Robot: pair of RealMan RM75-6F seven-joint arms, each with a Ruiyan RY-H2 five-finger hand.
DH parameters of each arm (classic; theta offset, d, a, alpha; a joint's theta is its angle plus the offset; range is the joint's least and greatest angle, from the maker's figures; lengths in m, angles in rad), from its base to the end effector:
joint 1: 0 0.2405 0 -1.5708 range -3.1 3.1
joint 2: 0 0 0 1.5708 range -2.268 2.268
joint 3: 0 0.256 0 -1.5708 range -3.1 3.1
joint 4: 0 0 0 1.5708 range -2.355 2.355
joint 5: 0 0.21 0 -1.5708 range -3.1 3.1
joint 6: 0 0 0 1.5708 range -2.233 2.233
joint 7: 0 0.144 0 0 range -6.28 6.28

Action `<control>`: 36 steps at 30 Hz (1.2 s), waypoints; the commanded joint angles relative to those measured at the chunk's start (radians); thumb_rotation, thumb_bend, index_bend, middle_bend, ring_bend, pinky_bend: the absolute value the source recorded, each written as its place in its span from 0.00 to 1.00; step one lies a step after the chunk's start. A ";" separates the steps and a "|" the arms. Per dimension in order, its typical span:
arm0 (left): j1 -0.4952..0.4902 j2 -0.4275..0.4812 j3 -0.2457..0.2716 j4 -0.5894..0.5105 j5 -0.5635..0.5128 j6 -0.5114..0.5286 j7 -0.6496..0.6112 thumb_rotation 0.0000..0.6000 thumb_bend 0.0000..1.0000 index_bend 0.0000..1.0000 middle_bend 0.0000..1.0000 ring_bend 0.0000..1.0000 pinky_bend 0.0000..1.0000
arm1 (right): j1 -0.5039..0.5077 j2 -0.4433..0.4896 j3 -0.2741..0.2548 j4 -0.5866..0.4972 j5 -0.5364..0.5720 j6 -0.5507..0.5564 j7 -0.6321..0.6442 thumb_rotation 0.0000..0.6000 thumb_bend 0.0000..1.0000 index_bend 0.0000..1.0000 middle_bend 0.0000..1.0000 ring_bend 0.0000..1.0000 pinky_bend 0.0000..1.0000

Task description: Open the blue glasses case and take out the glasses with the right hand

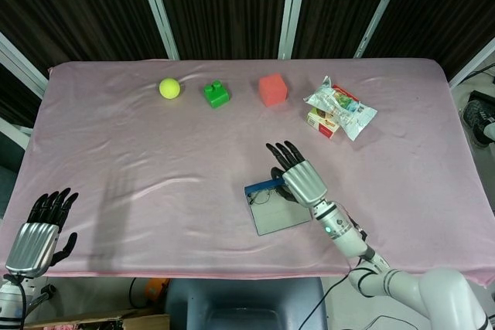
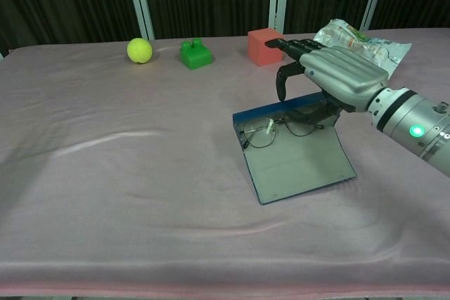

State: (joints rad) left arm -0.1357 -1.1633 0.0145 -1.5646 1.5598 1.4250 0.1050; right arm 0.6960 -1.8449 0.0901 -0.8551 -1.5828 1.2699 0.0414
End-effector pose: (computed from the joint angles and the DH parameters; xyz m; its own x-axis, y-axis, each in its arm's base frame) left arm -0.3083 0.1825 0.1293 0.5063 0.0922 0.8574 0.8603 -0.1234 -0.4947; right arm -0.1747 -0.3469 -0.0453 0.4282 0.0602 0.9017 -0.7420 -0.5462 0.3888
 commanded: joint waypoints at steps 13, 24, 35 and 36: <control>-0.002 0.004 0.003 -0.002 0.004 -0.003 -0.008 1.00 0.41 0.00 0.00 0.00 0.04 | -0.016 -0.175 -0.012 0.307 -0.073 0.201 0.062 1.00 0.50 0.68 0.12 0.03 0.00; -0.002 0.004 0.006 -0.004 0.003 -0.008 -0.001 1.00 0.41 0.00 0.00 0.00 0.04 | -0.013 -0.197 -0.007 0.371 -0.050 0.175 0.088 1.00 0.50 0.68 0.13 0.04 0.00; -0.002 0.003 0.008 -0.005 0.006 -0.007 0.000 1.00 0.41 0.00 0.00 0.00 0.04 | 0.017 -0.198 0.049 0.482 0.022 0.102 0.052 1.00 0.50 0.68 0.13 0.05 0.00; -0.002 0.003 0.008 -0.005 0.006 -0.007 0.000 1.00 0.41 0.00 0.00 0.00 0.04 | 0.017 -0.198 0.052 0.498 0.031 0.083 0.048 1.00 0.50 0.68 0.13 0.05 0.00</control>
State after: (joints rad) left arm -0.1377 -1.1603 0.0226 -1.5697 1.5662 1.4178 0.1050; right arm 0.7099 -2.0430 0.1320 -0.3822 -1.5705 1.3816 0.0964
